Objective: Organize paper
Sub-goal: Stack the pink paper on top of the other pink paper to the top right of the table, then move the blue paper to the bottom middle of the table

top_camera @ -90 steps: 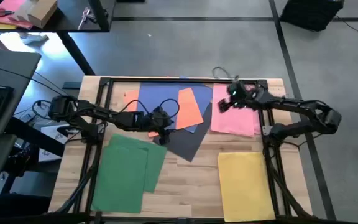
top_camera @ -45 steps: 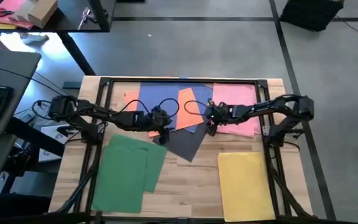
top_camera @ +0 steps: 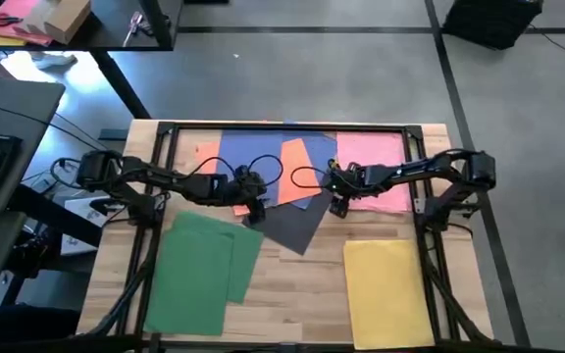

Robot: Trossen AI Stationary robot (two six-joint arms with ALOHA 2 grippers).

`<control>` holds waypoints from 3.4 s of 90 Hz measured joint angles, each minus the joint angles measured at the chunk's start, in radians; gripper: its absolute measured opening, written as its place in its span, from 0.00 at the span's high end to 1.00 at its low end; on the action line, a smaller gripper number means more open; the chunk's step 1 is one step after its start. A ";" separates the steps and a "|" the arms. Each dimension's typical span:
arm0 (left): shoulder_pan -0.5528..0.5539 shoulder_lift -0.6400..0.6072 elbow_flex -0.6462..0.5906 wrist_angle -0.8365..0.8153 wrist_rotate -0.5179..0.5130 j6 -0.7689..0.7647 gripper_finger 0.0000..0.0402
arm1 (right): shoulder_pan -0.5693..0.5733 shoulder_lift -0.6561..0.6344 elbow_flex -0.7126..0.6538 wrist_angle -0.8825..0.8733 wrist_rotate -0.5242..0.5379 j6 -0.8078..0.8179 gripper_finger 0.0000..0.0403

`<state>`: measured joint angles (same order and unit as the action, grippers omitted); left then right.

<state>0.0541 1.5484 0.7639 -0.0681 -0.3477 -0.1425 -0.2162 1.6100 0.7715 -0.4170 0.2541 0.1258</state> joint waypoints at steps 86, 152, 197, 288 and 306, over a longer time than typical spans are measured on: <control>0.070 -0.243 -0.208 0.006 0.101 -0.175 0.58 | 0.107 -0.070 -0.042 0.439 -0.019 -0.272 0.35; 0.228 -0.338 -0.296 -0.232 0.030 -0.232 0.58 | 0.180 0.393 0.338 0.585 0.005 -0.397 0.35; 0.281 -0.297 -0.487 0.042 0.104 -0.275 0.58 | 0.145 0.422 0.348 0.572 -0.057 -0.580 0.35; 0.278 -0.266 -0.494 0.095 0.159 -0.178 0.58 | 0.155 0.438 0.419 0.450 -0.098 -0.651 0.65; 0.278 -0.266 -0.494 0.096 0.159 -0.176 0.58 | 0.155 0.438 0.419 0.431 -0.143 -0.672 0.66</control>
<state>0.3325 1.2823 0.2695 0.0280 -0.1885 -0.3190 -0.0612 2.0484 1.1908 0.0137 0.1107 -0.5464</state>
